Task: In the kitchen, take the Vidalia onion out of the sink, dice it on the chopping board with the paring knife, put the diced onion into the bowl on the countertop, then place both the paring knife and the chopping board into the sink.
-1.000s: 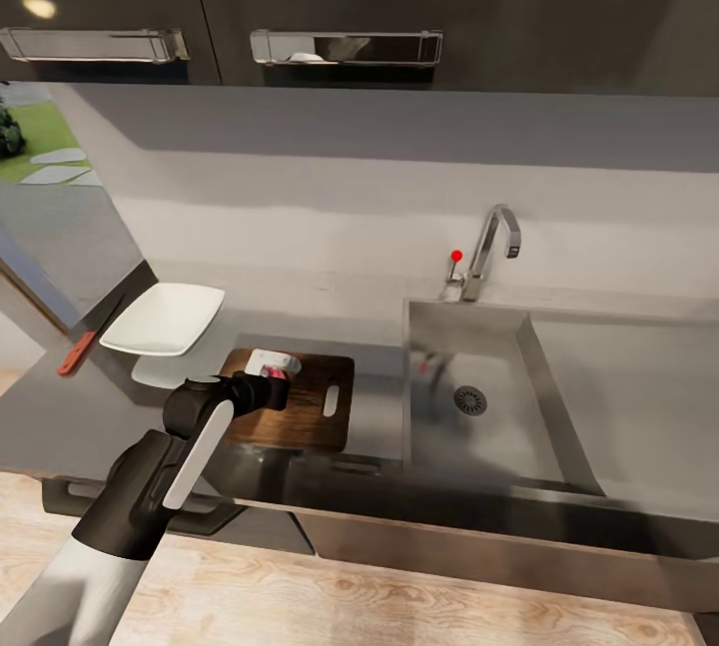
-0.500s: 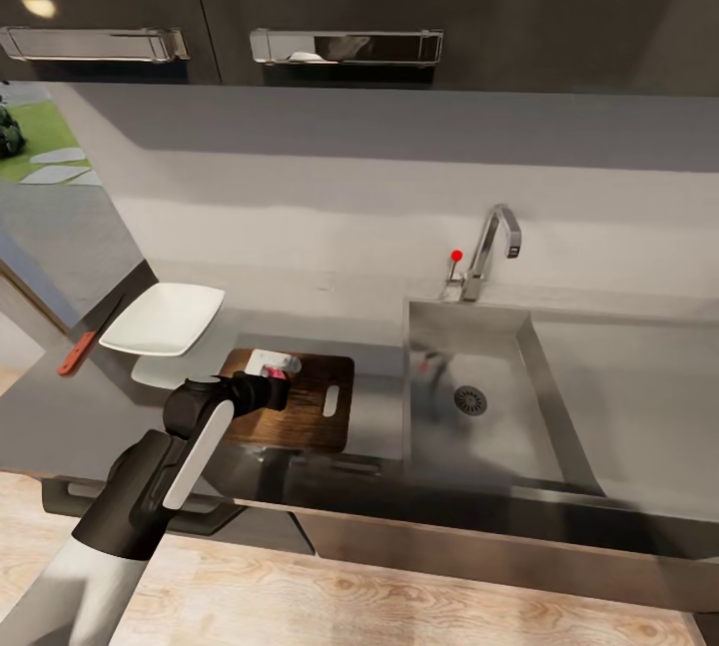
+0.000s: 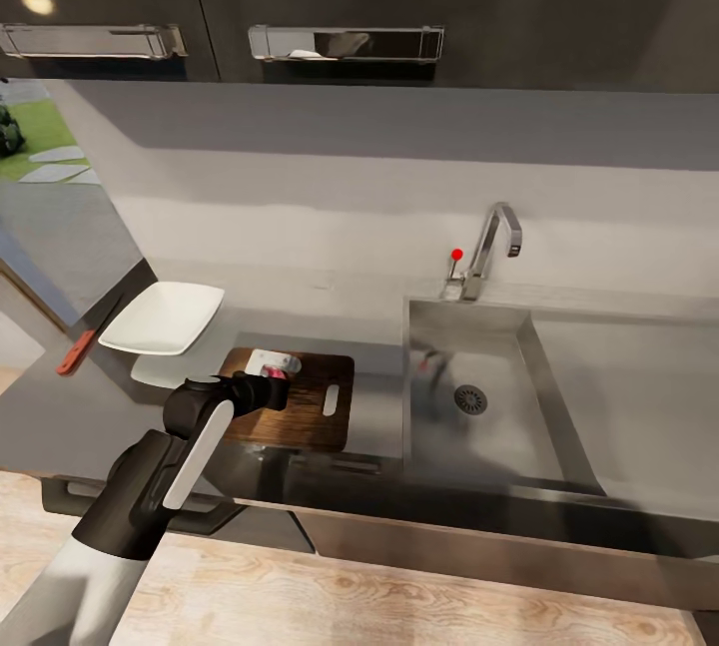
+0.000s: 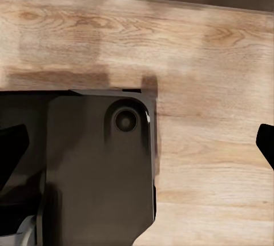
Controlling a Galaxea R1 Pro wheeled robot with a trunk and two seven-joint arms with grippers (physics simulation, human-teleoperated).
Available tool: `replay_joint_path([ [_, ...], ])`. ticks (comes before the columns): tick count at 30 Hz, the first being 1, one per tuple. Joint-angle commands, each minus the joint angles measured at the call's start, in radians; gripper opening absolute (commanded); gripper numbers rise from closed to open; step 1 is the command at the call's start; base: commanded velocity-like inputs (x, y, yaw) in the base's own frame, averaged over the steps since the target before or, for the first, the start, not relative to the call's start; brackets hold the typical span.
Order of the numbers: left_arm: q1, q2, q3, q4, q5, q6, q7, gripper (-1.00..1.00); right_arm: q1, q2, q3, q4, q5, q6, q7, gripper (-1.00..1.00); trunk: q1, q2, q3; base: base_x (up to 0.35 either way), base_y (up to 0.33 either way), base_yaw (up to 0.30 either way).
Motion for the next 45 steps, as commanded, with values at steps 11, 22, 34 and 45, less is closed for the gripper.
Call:
replay_joint_path([
  [11, -0.001, 0.001, -0.002, -0.001, 0.009, 0.003, 0.009, -1.0, 0.0, -0.002, 0.007, -0.001, -0.01, -0.002, -0.007, 1.0, 0.001, -0.002, -0.002, 0.0, 0.0, 0.0],
  [22, -0.001, 0.002, -0.002, -0.007, 0.008, 0.002, 0.009, 1.0, 0.0, -0.002, 0.007, -0.001, -0.01, -0.002, -0.007, 1.0, 0.001, -0.002, -0.002, 0.0, 0.0, 0.0],
  [34, -0.001, 0.002, -0.001, -0.006, 0.008, 0.003, 0.009, 1.0, 0.0, -0.002, 0.007, -0.001, -0.01, -0.002, -0.007, 1.0, 0.001, -0.002, -0.002, 0.0, 0.0, 0.0],
  [45, -0.001, 0.002, 0.0, -0.009, 0.008, 0.003, 0.009, 1.0, 0.0, -0.002, 0.007, -0.001, -0.01, -0.002, -0.006, 1.0, 0.001, -0.002, -0.002, -0.226, 0.0, 0.0],
])
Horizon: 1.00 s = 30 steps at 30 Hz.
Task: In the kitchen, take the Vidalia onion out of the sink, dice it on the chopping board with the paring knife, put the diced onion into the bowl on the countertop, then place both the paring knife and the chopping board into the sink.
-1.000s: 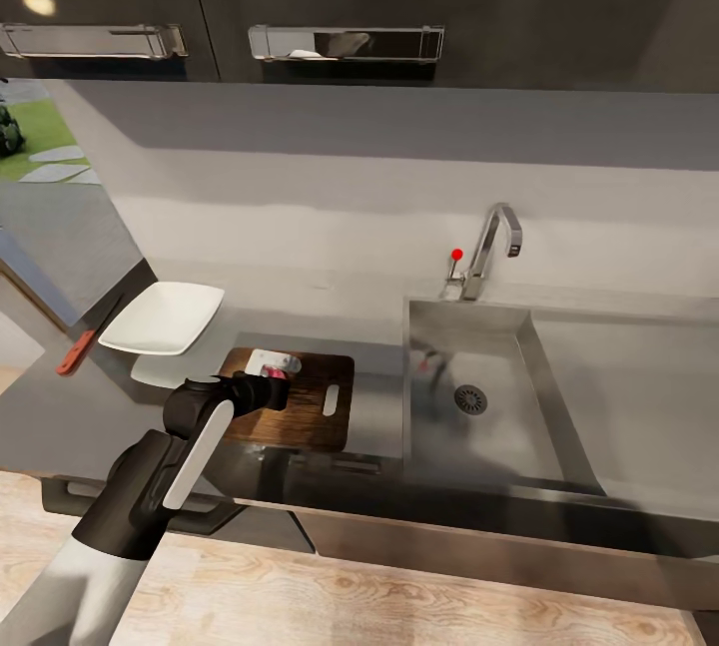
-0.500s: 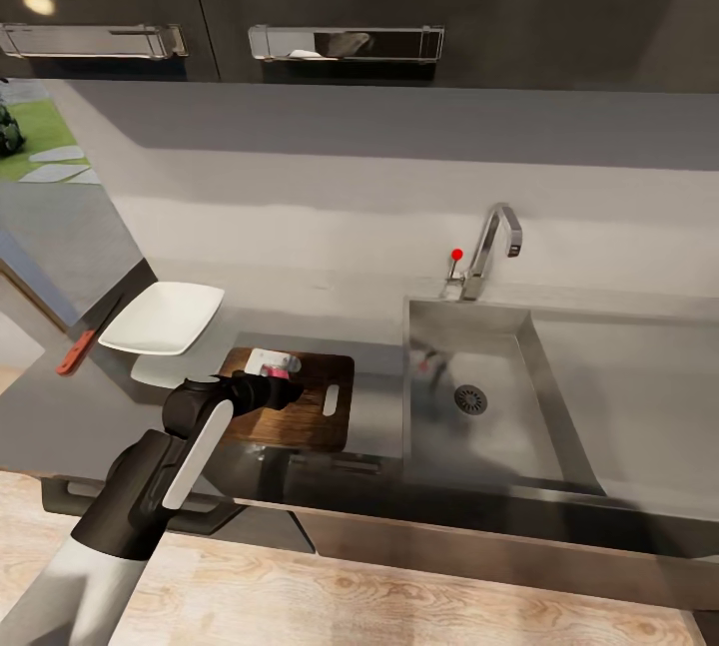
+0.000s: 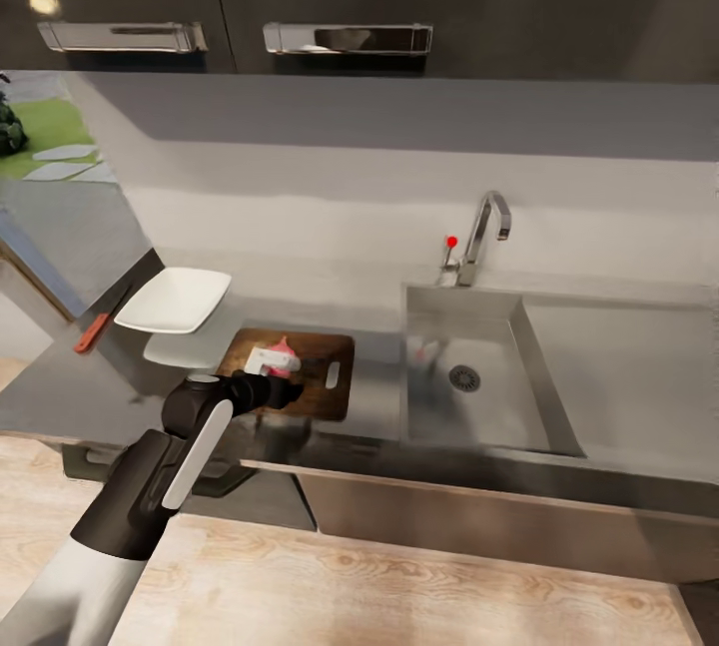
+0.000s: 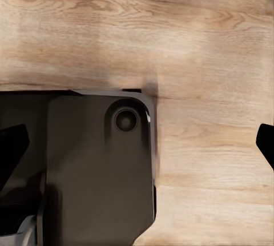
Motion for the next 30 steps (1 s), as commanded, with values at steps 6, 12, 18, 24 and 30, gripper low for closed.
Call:
replay_joint_path([
  [6, -0.001, 0.001, -0.002, -0.001, 0.01, 0.003, 0.01, 1.0, 0.0, -0.002, 0.007, -0.001, -0.01, -0.002, -0.007, 1.0, 0.0, -0.002, -0.002, -0.332, 0.0, 0.0],
  [12, -0.001, 0.001, -0.002, -0.001, 0.01, 0.003, 0.01, 1.0, 0.0, -0.002, 0.007, -0.001, -0.01, -0.002, -0.007, 1.0, 0.0, -0.002, -0.002, -0.333, 0.0, 0.0],
  [18, -0.001, 0.001, -0.002, -0.006, 0.01, 0.003, 0.01, 1.0, 0.0, -0.002, 0.007, 0.0, -0.009, -0.002, -0.007, 1.0, 0.0, -0.002, -0.002, -0.229, 0.0, 0.0],
  [24, 0.092, 0.002, 0.001, -0.047, 0.01, -0.023, 0.007, 1.0, 0.0, -0.007, 0.007, 0.0, -0.007, -0.004, -0.007, 1.0, 0.0, -0.002, -0.002, -0.019, 0.0, 0.0],
  [30, 0.261, 0.029, 0.001, -0.058, 0.01, -0.235, 0.005, 1.0, 0.0, -0.01, 0.007, -0.015, -0.007, -0.014, -0.006, 1.0, 0.0, -0.002, -0.002, -0.001, 0.0, 0.0],
])
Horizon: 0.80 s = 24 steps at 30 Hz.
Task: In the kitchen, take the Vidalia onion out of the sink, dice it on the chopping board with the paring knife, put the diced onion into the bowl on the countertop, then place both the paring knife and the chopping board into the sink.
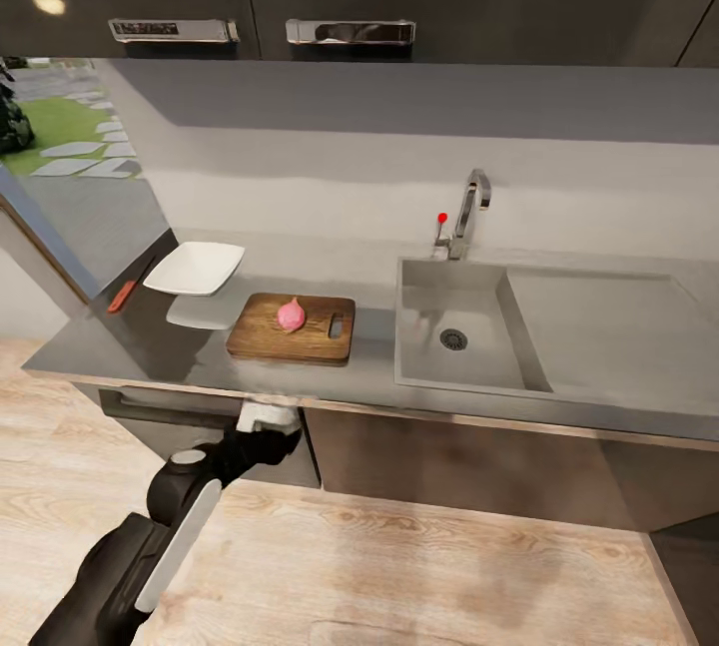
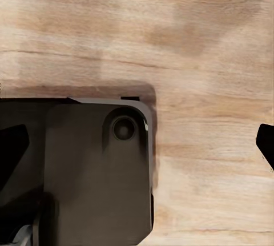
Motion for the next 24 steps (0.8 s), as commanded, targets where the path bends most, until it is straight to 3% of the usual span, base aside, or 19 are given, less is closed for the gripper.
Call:
replay_joint_path([
  [1, 0.031, 0.007, -0.002, -0.002, 0.011, -0.033, 0.01, 1.0, 0.0, -0.002, 0.007, -0.005, -0.009, -0.003, -0.007, 1.0, 0.001, -0.002, -0.001, 0.0, 0.0, 0.0],
  [4, 0.114, 0.031, -0.003, -0.002, 0.011, -0.156, 0.008, 1.0, 0.0, -0.002, 0.007, -0.023, -0.009, -0.005, -0.007, 1.0, 0.001, -0.002, -0.001, 0.0, 0.0, 0.0],
  [10, 0.306, 0.104, -0.003, -0.002, 0.011, -0.41, -0.001, 1.0, 0.0, -0.002, 0.007, -0.073, -0.007, -0.006, -0.008, 1.0, 0.001, -0.002, -0.001, 0.0, 0.0, 0.0],
  [11, 0.349, 0.123, -0.003, -0.002, 0.011, -0.471, -0.006, 1.0, 0.0, -0.003, 0.007, -0.082, -0.007, -0.006, -0.008, 1.0, 0.001, -0.002, -0.001, 0.0, 0.0, 0.0],
  [13, 0.516, 0.188, -0.003, -0.002, 0.011, -0.686, -0.016, 1.0, -0.002, -0.003, 0.007, -0.102, -0.006, -0.002, -0.009, 1.0, 0.001, -0.002, -0.001, 0.0, 0.0, 0.0],
  [18, 0.694, 0.218, 0.001, -0.001, 0.007, -0.917, -0.016, 1.0, -0.031, -0.003, 0.006, -0.107, -0.005, 0.004, -0.011, 1.0, 0.001, -0.002, -0.001, 0.0, 0.0, 0.0],
  [21, 0.758, 0.222, 0.011, 0.02, 0.006, -1.005, -0.016, 1.0, -0.065, -0.003, 0.006, -0.107, -0.004, 0.008, -0.021, 1.0, 0.001, -0.002, -0.001, 0.0, 0.0, 0.0],
  [24, 0.781, 0.223, 0.02, 0.085, 0.006, -1.04, -0.019, 1.0, -0.083, -0.002, 0.007, -0.108, -0.007, 0.008, -0.032, 1.0, 0.001, -0.002, -0.001, 0.0, 0.0, 0.0],
])
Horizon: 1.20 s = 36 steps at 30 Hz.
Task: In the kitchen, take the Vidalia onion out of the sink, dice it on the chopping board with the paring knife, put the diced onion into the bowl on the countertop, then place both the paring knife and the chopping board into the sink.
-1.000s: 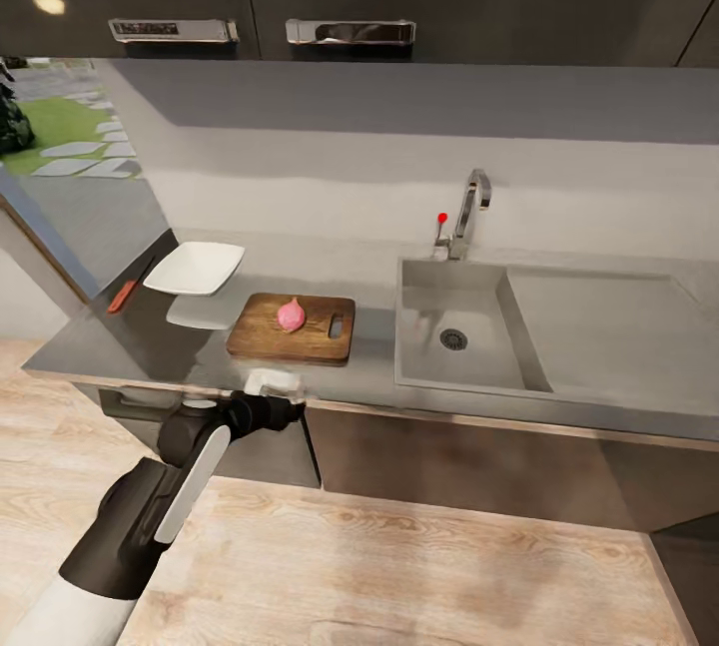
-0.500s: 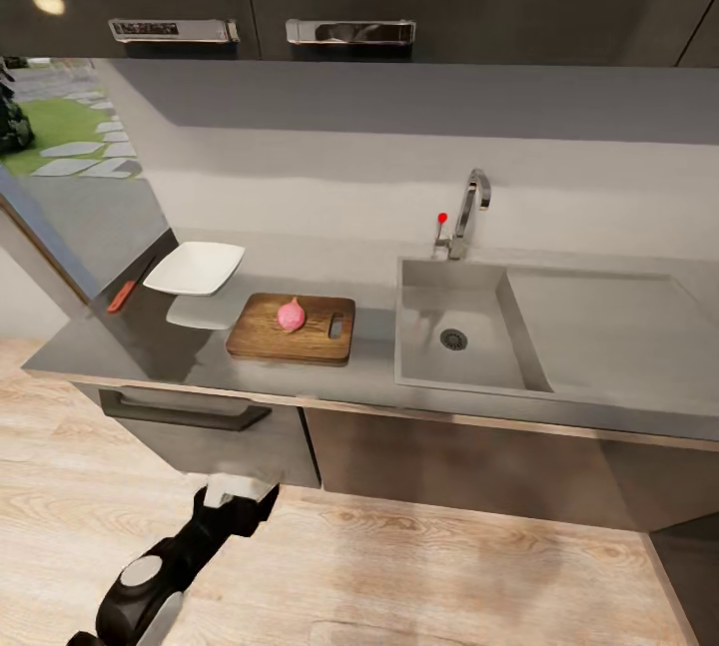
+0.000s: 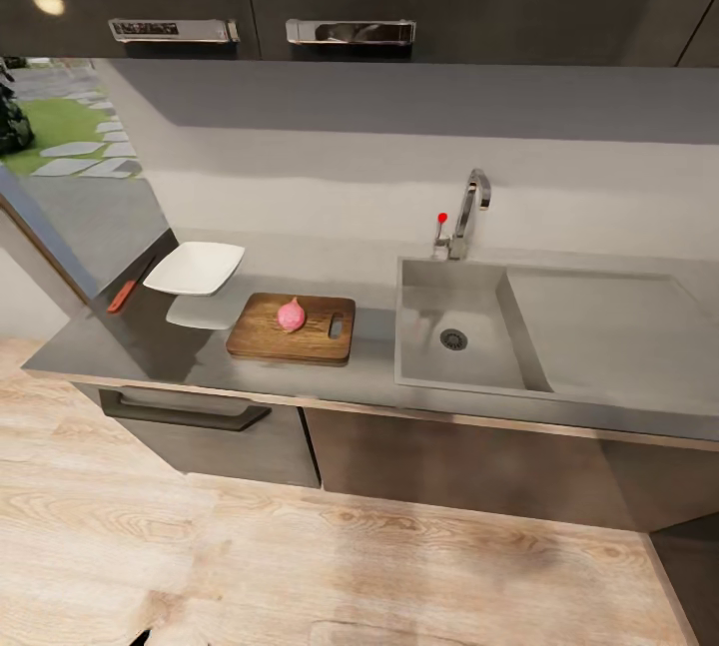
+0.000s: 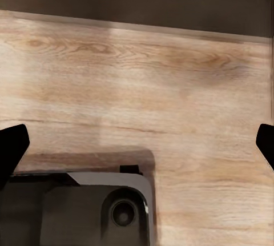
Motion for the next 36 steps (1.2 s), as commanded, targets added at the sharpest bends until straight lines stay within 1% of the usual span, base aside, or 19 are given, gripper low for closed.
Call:
replay_joint_path([
  [1, 0.005, -0.002, 0.001, 0.043, 0.005, -0.013, 0.006, 1.0, -0.004, 0.0, 0.006, 0.0, -0.012, -0.005, -0.01, 1.0, 0.001, -0.002, -0.001, 0.0, 0.0, 0.0],
  [2, 0.008, -0.006, 0.003, 0.079, 0.006, -0.019, 0.005, 1.0, -0.007, 0.004, 0.006, 0.0, -0.013, -0.007, -0.012, 1.0, 0.001, -0.002, -0.001, 0.0, 0.0, 0.0],
  [5, 0.01, -0.008, 0.007, 0.124, 0.009, -0.023, 0.005, 1.0, -0.008, 0.008, 0.007, 0.008, -0.012, -0.009, -0.014, 1.0, 0.001, -0.002, -0.001, 0.0, 0.0, 0.0],
  [6, 0.011, -0.009, 0.013, 0.159, 0.012, -0.023, 0.006, 1.0, -0.009, 0.009, 0.008, 0.019, -0.012, -0.01, -0.015, 1.0, 0.001, -0.002, -0.001, 0.0, 0.0, 0.0],
  [9, 0.011, -0.012, 0.018, 0.18, 0.013, -0.024, 0.006, 1.0, -0.009, 0.009, 0.008, 0.024, -0.012, -0.011, -0.015, 1.0, 0.001, -0.002, -0.001, 0.0, 0.0, 0.0],
  [13, 0.011, -0.029, 0.02, 0.203, 0.014, -0.025, 0.006, 1.0, -0.009, 0.009, 0.008, 0.027, -0.014, -0.011, -0.015, 1.0, 0.001, -0.002, -0.001, 0.0, 0.029, 0.0],
  [15, 0.011, -0.033, 0.021, 0.215, 0.014, -0.025, 0.006, 1.0, -0.009, 0.009, 0.007, 0.028, -0.014, -0.011, -0.015, 1.0, 0.001, -0.002, -0.001, 0.0, 0.155, 0.0],
  [20, 0.011, -0.037, 0.021, 0.23, 0.014, -0.025, 0.006, 1.0, -0.009, 0.009, 0.006, 0.028, -0.015, -0.011, -0.015, 1.0, 0.001, -0.002, 0.001, 0.0, 0.262, -0.121],
  [36, 0.011, -0.037, 0.021, 0.223, 0.015, -0.025, 0.005, 1.0, -0.009, 0.009, 0.006, 0.028, -0.015, -0.013, -0.015, 1.0, 0.001, -0.002, 0.021, -0.012, 0.298, -0.179],
])
